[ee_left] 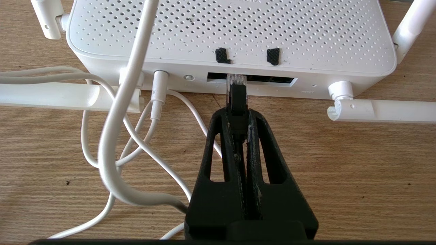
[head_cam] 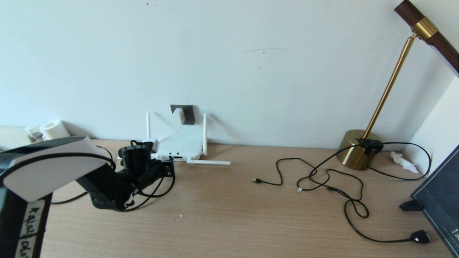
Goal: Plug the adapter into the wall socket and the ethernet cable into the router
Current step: Plug cable into router interface
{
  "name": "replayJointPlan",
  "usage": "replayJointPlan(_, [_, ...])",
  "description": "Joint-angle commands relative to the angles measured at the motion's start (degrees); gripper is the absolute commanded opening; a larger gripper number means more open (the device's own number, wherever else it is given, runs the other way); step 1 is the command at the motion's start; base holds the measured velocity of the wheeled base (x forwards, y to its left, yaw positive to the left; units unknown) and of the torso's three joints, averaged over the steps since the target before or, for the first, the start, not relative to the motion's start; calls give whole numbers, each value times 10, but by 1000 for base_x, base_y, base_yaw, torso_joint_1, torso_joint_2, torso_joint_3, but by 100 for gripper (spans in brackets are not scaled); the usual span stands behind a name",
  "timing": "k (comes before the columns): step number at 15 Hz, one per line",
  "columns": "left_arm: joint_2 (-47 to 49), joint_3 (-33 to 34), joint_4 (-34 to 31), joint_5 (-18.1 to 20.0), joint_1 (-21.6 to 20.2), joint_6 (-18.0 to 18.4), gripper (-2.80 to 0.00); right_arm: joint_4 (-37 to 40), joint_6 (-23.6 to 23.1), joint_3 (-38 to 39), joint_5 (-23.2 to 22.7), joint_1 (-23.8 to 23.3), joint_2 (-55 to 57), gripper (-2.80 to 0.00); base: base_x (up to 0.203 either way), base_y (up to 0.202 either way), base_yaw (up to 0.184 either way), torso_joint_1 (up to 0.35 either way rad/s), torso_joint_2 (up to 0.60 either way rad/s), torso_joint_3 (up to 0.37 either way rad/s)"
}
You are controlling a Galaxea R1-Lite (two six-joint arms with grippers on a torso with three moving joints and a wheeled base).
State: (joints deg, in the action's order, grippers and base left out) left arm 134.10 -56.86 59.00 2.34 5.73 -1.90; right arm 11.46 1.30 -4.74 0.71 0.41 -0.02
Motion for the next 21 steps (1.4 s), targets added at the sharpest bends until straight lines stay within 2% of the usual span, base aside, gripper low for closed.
replayJointPlan(1, [-1, 1, 3, 0, -1, 0, -280, 1, 0, 0, 0, 0, 0, 0, 0, 0, 0, 0, 0, 0])
replayJointPlan(21, [2, -15, -1, -1, -4, 0, -280, 1, 0, 0, 0, 0, 0, 0, 0, 0, 0, 0, 0, 0])
